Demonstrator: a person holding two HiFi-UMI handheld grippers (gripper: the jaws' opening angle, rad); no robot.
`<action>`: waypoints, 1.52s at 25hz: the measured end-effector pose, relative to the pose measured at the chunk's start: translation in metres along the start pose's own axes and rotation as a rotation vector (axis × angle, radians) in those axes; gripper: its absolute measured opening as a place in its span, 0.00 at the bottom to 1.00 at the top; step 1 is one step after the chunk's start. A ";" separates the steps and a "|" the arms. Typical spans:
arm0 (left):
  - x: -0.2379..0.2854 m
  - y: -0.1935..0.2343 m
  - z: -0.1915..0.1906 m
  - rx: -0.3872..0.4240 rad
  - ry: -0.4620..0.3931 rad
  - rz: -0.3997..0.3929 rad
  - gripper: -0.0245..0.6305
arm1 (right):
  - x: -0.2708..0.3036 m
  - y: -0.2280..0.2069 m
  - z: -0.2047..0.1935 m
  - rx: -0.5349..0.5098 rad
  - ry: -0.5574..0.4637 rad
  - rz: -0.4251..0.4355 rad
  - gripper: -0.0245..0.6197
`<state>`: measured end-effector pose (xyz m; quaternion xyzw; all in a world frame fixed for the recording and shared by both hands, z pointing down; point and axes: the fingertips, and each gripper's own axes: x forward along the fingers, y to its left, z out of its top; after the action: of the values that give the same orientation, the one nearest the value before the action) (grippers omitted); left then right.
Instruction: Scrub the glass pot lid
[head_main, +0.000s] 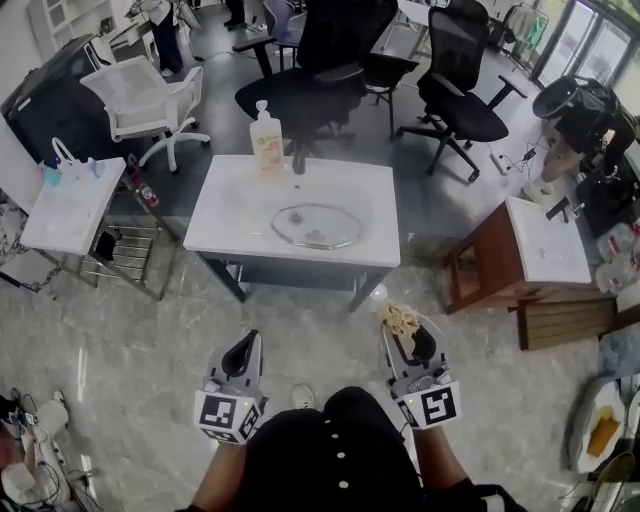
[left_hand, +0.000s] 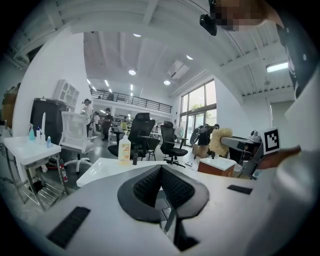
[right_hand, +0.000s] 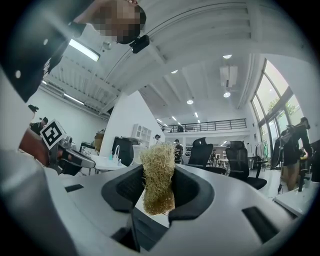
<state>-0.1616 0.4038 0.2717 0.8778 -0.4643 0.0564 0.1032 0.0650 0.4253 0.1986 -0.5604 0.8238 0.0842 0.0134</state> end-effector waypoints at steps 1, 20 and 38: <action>0.003 0.004 0.001 0.003 0.003 -0.005 0.07 | 0.004 0.000 -0.001 0.000 0.001 -0.005 0.28; 0.085 0.038 0.014 0.038 0.008 -0.033 0.07 | 0.084 -0.059 -0.037 -0.014 0.048 -0.079 0.28; 0.202 0.056 0.054 0.067 -0.009 -0.005 0.07 | 0.187 -0.140 -0.056 0.008 0.034 0.014 0.28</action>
<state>-0.0944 0.1980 0.2663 0.8822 -0.4603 0.0679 0.0717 0.1292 0.1940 0.2143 -0.5561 0.8280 0.0715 0.0011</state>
